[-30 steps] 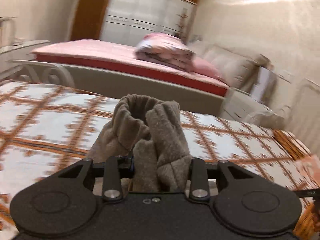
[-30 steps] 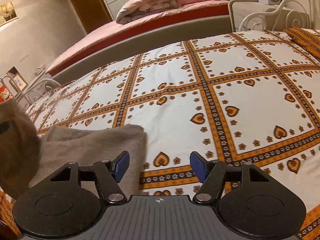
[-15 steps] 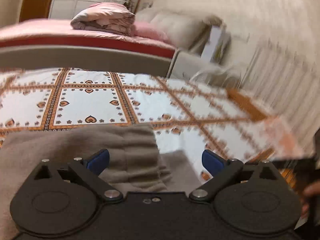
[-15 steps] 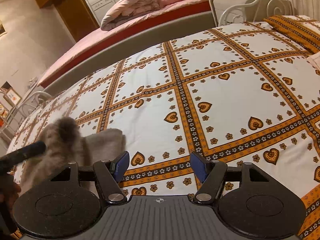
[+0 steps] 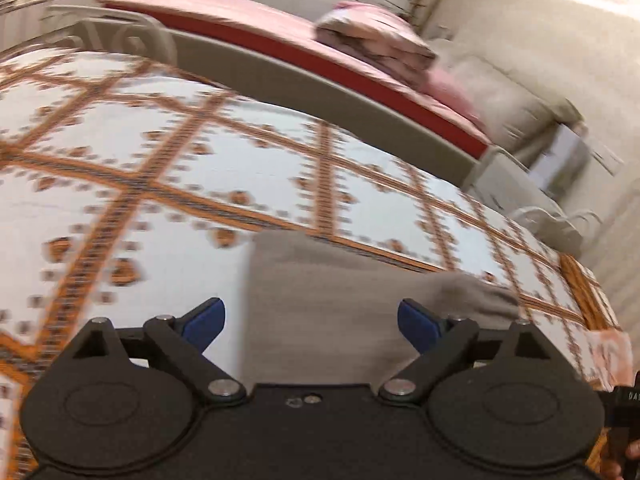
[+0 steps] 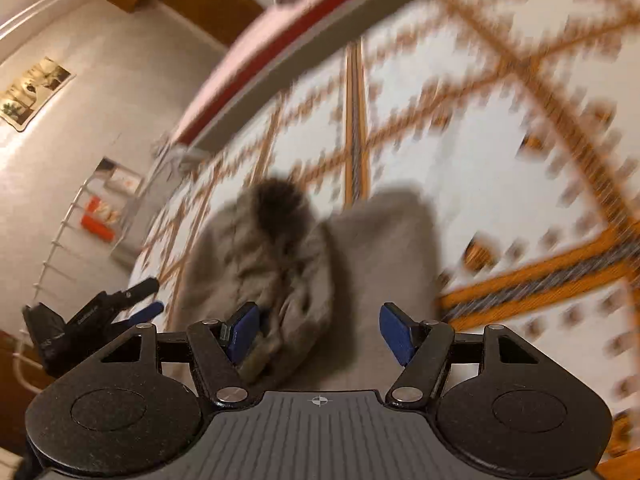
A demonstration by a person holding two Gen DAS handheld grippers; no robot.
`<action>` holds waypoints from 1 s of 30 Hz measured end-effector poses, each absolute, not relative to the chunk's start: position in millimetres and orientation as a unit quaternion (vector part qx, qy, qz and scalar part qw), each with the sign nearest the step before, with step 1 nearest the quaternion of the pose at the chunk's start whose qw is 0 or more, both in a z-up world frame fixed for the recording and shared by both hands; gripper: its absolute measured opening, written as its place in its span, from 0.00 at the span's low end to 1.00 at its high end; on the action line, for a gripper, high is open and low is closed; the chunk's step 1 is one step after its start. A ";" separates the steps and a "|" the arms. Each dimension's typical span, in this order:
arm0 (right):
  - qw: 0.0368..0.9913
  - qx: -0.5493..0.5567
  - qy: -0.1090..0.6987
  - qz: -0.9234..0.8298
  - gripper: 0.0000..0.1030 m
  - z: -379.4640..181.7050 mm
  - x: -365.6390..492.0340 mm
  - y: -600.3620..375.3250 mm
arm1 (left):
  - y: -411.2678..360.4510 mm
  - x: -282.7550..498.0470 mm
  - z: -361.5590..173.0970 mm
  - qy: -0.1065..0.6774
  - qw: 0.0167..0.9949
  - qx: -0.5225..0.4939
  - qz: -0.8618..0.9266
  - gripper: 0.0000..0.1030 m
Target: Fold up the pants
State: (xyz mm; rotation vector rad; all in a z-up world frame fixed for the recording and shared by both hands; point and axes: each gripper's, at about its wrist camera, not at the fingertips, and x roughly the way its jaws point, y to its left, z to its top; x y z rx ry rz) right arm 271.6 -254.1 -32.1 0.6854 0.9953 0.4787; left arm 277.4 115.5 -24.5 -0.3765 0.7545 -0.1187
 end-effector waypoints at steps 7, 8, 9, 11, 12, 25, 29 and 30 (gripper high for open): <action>0.750 0.400 0.467 0.244 0.73 -52.5 293.0 -224.5 | 168.6 264.0 -31.5 0.385 0.901 -0.200 -0.022 0.84; 0.748 0.402 0.467 0.245 0.81 -53.9 296.1 -218.7 | 174.3 261.3 -32.5 0.388 0.899 -0.201 -0.018 0.84; 0.748 0.402 0.468 0.245 0.83 -54.2 299.9 -213.8 | 179.2 259.4 -33.1 0.393 0.898 -0.200 -0.015 0.84; 0.750 0.396 0.470 0.244 0.83 -55.0 308.2 -202.5 | 187.0 255.3 -34.3 0.396 0.896 -0.201 -0.011 0.84; 0.755 0.386 0.471 0.245 0.83 -55.3 311.2 -196.7 | 190.5 254.0 -34.3 0.398 0.895 -0.202 -0.011 0.84; 0.811 0.345 0.436 0.183 0.28 -36.0 279.3 -243.5 | 194.7 256.5 -39.7 0.411 0.891 -0.190 -0.023 0.84; 0.762 0.397 0.482 0.171 0.37 -68.5 289.3 -269.2 | 183.0 261.4 -39.9 0.412 0.891 -0.188 -0.034 0.84; 0.770 0.389 0.474 0.174 0.40 -63.7 287.2 -270.7 | 178.4 262.2 -39.7 0.411 0.891 -0.187 -0.040 0.84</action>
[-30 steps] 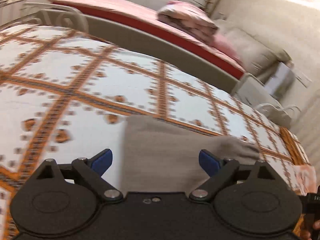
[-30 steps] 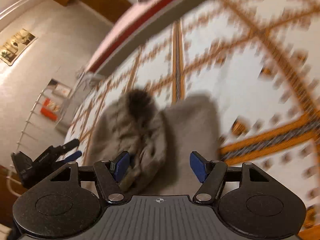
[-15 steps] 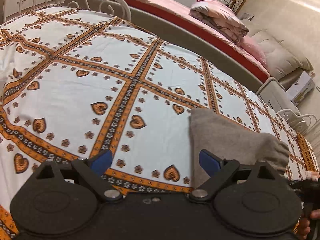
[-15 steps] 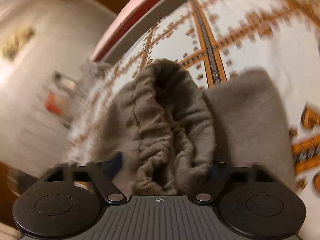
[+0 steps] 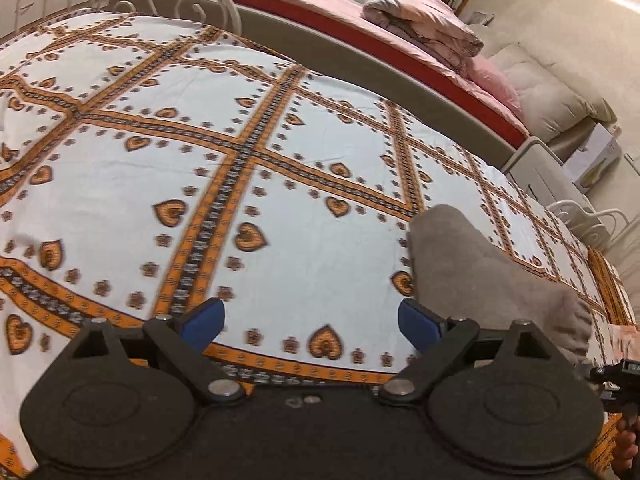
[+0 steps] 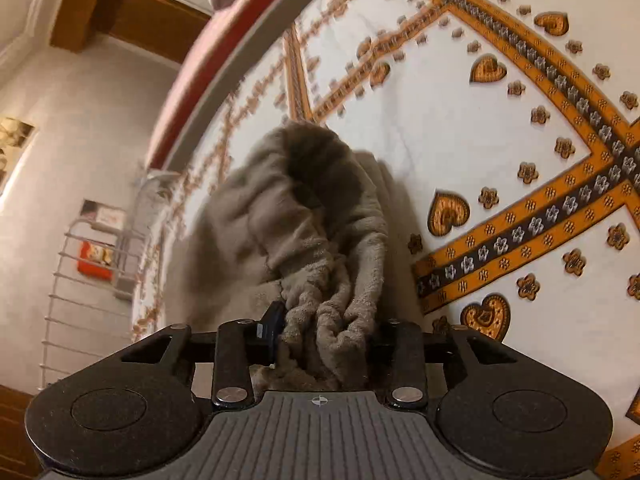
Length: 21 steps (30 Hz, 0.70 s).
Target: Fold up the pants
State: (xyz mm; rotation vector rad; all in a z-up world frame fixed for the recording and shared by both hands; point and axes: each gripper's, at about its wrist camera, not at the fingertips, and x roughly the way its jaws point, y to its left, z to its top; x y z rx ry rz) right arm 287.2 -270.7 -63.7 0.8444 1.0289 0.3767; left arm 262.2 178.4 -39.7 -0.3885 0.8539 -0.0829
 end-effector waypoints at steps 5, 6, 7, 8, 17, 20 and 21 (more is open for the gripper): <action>0.833 0.322 0.424 0.150 0.41 -32.1 268.8 -278.7 | 148.4 265.5 -36.5 0.401 0.896 -0.164 -0.095 0.84; 0.846 0.306 0.413 0.143 0.41 -26.4 263.0 -279.6 | 141.4 265.8 -36.5 0.400 0.896 -0.159 -0.107 0.85; 0.854 0.295 0.402 0.151 0.41 -22.7 261.7 -278.9 | 134.6 267.1 -37.1 0.402 0.895 -0.154 -0.117 0.85; 0.859 0.285 0.392 0.162 0.42 -20.2 262.2 -275.6 | 127.5 268.6 -38.7 0.405 0.893 -0.149 -0.125 0.85; 0.844 0.253 0.458 0.119 0.70 -49.3 273.1 -277.2 | 81.1 286.7 -65.2 0.455 0.880 -0.067 -0.120 0.90; 0.854 0.281 0.404 0.167 0.70 -29.7 259.7 -287.3 | 86.6 279.5 -51.4 0.423 0.889 -0.098 -0.145 0.81; 0.855 0.277 0.399 0.181 0.70 -28.2 257.2 -286.5 | 87.2 278.0 -49.5 0.420 0.888 -0.103 -0.153 0.81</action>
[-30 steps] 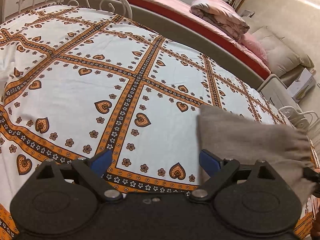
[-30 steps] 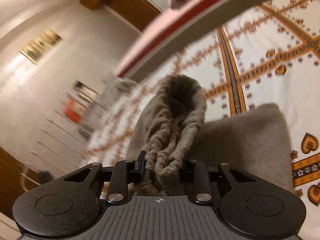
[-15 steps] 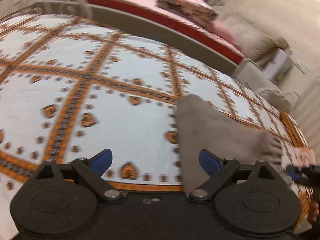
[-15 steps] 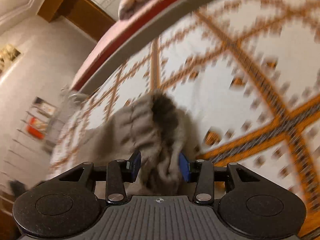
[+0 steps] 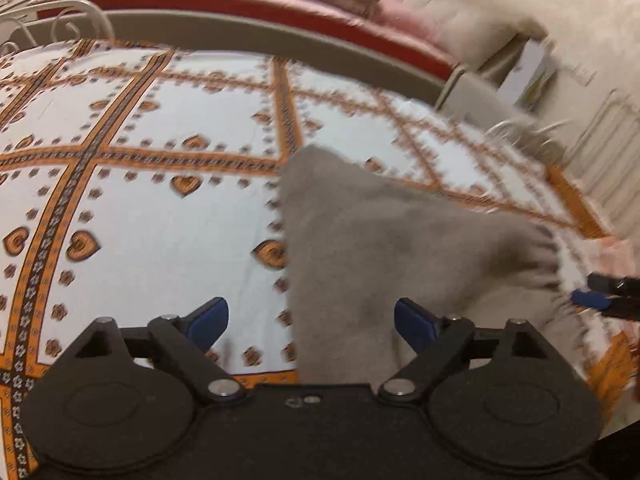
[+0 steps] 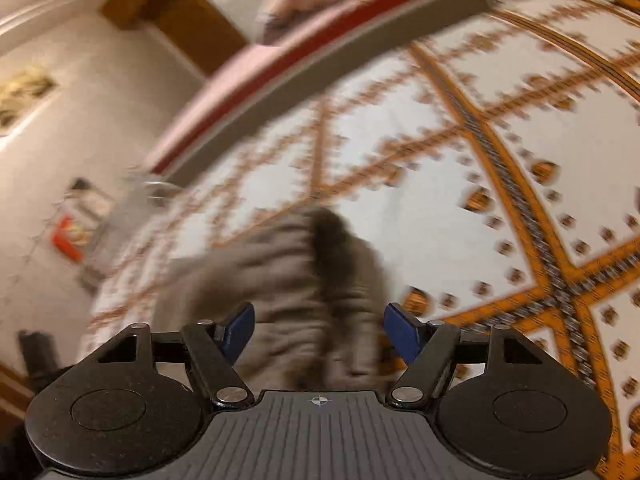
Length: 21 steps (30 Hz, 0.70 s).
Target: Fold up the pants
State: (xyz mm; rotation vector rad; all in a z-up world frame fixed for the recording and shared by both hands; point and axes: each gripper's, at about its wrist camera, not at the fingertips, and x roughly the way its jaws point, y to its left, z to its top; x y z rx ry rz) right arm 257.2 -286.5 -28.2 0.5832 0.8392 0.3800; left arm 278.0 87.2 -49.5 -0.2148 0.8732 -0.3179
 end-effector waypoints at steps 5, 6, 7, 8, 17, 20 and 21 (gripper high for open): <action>0.814 0.304 0.460 0.184 0.70 -55.0 263.2 -289.0 | 83.9 284.3 -60.7 0.455 0.864 -0.125 -0.175 0.75; 0.808 0.308 0.466 0.187 0.70 -58.1 266.0 -289.3 | 83.4 285.9 -63.1 0.460 0.861 -0.124 -0.175 0.73; 0.801 0.314 0.471 0.192 0.70 -61.9 268.1 -289.7 | 82.3 287.1 -65.5 0.464 0.859 -0.124 -0.177 0.73; 0.792 0.323 0.480 0.195 0.70 -67.4 269.5 -290.1 | 81.9 287.8 -67.3 0.459 0.861 -0.132 -0.177 0.73; 0.744 0.396 0.495 0.213 0.83 -86.5 284.9 -298.7 | 79.8 296.4 -74.6 0.449 0.853 -0.166 -0.208 0.57; 0.751 0.373 0.496 0.223 0.83 -86.6 287.3 -298.7 | 82.0 300.2 -78.4 0.449 0.849 -0.178 -0.214 0.58; 0.752 0.369 0.497 0.224 0.83 -82.9 287.7 -297.4 | 83.0 301.4 -79.2 0.448 0.848 -0.184 -0.216 0.58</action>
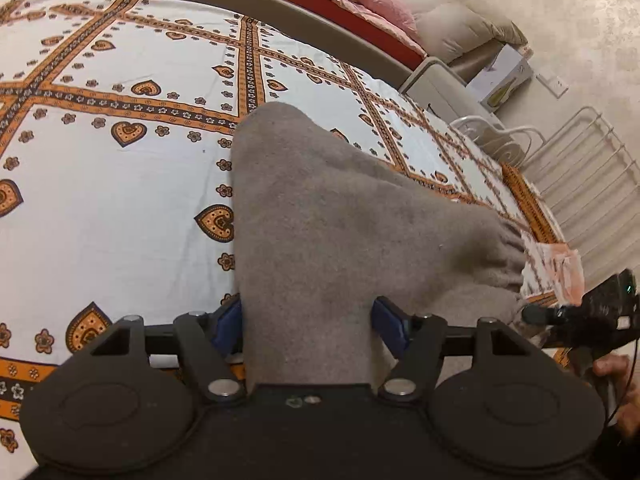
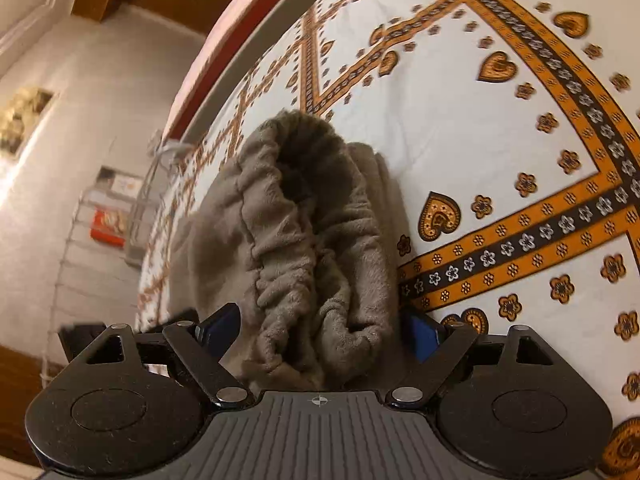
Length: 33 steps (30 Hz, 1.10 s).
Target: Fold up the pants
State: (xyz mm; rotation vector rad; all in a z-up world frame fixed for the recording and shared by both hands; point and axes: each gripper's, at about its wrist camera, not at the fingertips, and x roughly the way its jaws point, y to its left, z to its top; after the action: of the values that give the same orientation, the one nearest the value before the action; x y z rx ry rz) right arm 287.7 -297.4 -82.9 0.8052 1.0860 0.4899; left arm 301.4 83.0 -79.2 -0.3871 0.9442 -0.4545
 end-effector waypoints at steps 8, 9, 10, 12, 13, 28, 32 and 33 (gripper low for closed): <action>0.754 0.377 0.490 0.223 0.83 -83.7 294.2 -292.3 | 84.3 305.9 -81.2 0.440 0.847 -0.194 -0.226 0.48; 0.756 0.373 0.489 0.226 0.76 -82.2 296.6 -288.8 | 85.0 307.3 -81.7 0.439 0.846 -0.198 -0.229 0.44; 0.761 0.360 0.488 0.230 0.66 -79.5 298.2 -284.6 | 86.1 308.3 -81.8 0.438 0.845 -0.200 -0.232 0.40; 0.766 0.346 0.489 0.234 0.54 -76.0 299.1 -278.8 | 88.3 309.0 -80.0 0.434 0.845 -0.206 -0.234 0.34; 0.768 0.345 0.485 0.238 0.51 -73.9 298.6 -278.2 | 89.7 309.0 -78.7 0.431 0.846 -0.211 -0.234 0.29; 0.833 0.332 0.372 0.239 0.58 -36.8 393.4 -285.0 | 75.4 399.3 -60.3 0.338 0.901 -0.207 -0.174 0.29; 0.862 0.269 0.402 0.153 0.63 -56.3 394.7 -293.1 | 65.8 397.5 -63.5 0.344 0.916 -0.154 -0.138 0.29; 0.870 0.258 0.391 0.155 0.63 -47.1 391.6 -293.0 | 61.9 395.0 -55.4 0.335 0.922 -0.140 -0.131 0.27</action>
State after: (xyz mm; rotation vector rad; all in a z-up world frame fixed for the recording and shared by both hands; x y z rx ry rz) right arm 391.6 -293.0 -47.1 0.5390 0.8171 0.3245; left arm 395.0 61.9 -55.4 -0.2884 0.6877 -0.2692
